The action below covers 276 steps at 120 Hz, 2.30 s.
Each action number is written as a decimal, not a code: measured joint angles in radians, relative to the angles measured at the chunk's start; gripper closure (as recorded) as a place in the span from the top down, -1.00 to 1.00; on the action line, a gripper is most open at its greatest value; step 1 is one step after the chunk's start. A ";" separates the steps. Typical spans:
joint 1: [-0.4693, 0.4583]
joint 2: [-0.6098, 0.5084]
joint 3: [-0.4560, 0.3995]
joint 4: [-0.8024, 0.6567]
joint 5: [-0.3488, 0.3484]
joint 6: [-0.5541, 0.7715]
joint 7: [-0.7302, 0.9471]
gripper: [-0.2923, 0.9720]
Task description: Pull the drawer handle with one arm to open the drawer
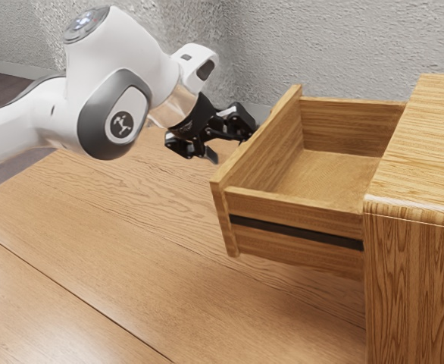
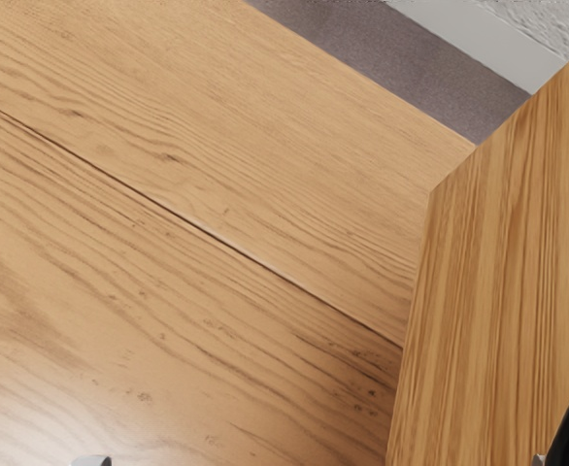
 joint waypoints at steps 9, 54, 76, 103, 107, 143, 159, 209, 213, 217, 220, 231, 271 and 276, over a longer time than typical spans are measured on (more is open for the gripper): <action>0.018 -0.010 -0.003 -0.013 0.001 0.002 -0.009 0.15; 0.036 -0.038 -0.006 -0.044 -0.011 0.006 -0.035 0.15; 0.051 -0.053 -0.002 -0.059 -0.015 0.007 -0.042 0.15; 0.063 -0.086 0.006 -0.095 -0.029 0.008 -0.046 0.15; 0.067 -0.090 0.006 -0.100 -0.030 0.008 -0.046 0.15; 0.081 -0.116 0.006 -0.125 -0.048 0.010 -0.047 0.15; 0.077 -0.121 0.007 -0.126 -0.042 0.010 -0.047 0.22; 0.065 -0.167 0.009 -0.085 0.117 -0.006 -0.043 0.28; 0.062 -0.181 0.006 -0.080 0.140 -0.012 -0.043 0.28; 0.060 -0.191 0.002 -0.063 0.158 -0.024 -0.044 0.28; 0.059 -0.193 -0.005 -0.024 0.167 -0.048 -0.049 0.30; 0.054 -0.187 -0.014 0.180 0.118 -0.254 -0.152 0.39; 0.022 -0.269 0.067 0.143 0.102 -0.838 -0.612 0.51; 0.027 -0.269 0.070 0.137 0.098 -0.863 -0.653 0.51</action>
